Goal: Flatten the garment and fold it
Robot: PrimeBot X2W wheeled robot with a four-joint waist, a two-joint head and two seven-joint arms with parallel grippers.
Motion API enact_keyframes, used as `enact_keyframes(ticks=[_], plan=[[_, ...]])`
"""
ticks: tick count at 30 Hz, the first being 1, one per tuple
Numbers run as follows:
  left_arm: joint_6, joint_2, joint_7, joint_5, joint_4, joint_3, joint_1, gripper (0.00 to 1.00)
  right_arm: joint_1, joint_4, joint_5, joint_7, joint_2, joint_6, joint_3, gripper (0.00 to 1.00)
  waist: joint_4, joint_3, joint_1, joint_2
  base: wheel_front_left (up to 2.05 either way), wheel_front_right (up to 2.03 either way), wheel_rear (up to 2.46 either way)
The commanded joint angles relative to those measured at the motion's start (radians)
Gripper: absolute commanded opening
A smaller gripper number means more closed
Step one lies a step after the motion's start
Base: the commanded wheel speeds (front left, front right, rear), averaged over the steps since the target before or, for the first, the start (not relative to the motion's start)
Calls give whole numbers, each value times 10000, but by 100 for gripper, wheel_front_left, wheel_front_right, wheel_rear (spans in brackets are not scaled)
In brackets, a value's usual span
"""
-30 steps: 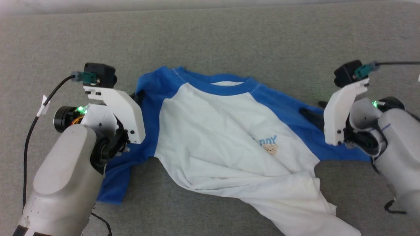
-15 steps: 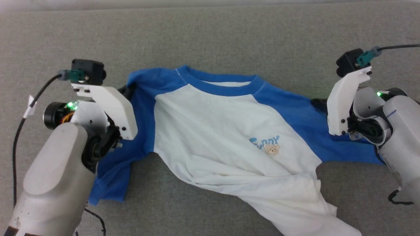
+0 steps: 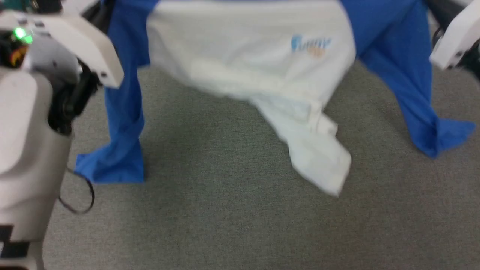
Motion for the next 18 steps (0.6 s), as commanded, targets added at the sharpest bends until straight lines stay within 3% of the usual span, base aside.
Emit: enact_keyframes(ticks=[1, 9, 18], plan=[[-42, 100, -89, 171, 209, 75, -598, 0, -471, 133, -182, -109, -82, -25, -335, 0, -134, 155, 1, 0, 0, 0, 0], [-140, -13, -1383, 1090, 2218, 136, -3883, 0, -3109, 907, -1143, -1276, 431, -25, -1422, 0, -550, 1465, 1, 0, 0, 0, 0], [-378, 80, -3534, 1951, 4241, 127, -6731, 0, -5057, 1720, -1845, -3230, 834, -25, -1444, 0, -881, 2928, 1, 0, 0, 0, 0]])
